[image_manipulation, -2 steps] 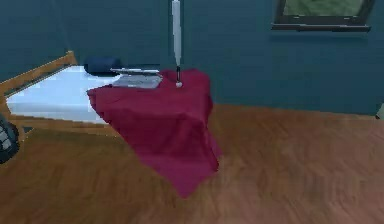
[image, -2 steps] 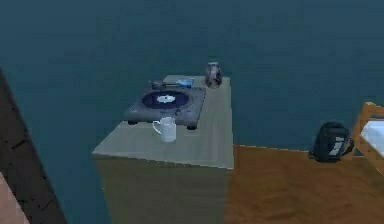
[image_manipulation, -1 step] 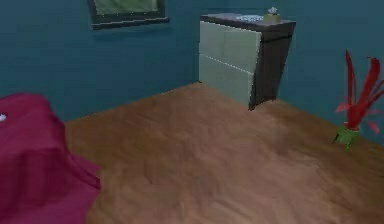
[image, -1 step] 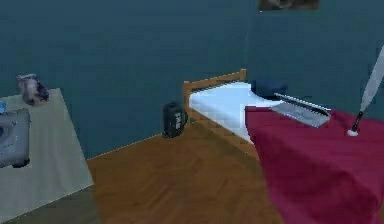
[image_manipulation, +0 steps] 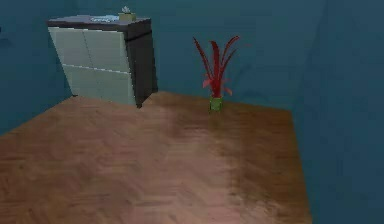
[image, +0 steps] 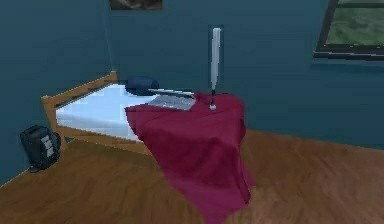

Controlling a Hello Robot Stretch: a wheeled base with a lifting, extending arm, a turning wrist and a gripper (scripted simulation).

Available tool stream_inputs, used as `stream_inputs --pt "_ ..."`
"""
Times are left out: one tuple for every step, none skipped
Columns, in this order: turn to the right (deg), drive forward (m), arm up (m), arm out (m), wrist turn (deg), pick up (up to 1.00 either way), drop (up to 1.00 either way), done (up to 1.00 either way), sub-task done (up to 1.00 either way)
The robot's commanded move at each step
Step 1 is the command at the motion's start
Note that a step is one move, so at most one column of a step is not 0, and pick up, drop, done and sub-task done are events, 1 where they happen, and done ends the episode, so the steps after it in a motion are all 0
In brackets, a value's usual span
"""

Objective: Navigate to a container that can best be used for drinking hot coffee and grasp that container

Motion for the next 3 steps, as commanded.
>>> stream_inputs --pt "0.0 0.3 0.0 0.0 0.0 0.0 0.0 0.0 0.0" --pt "0.0 0.35 0.0 0.0 0.0 0.0 0.0 0.0 0.0" --pt "-45.0 0.0 0.0 0.0 0.0 0.0 0.0 0.0 0.0"
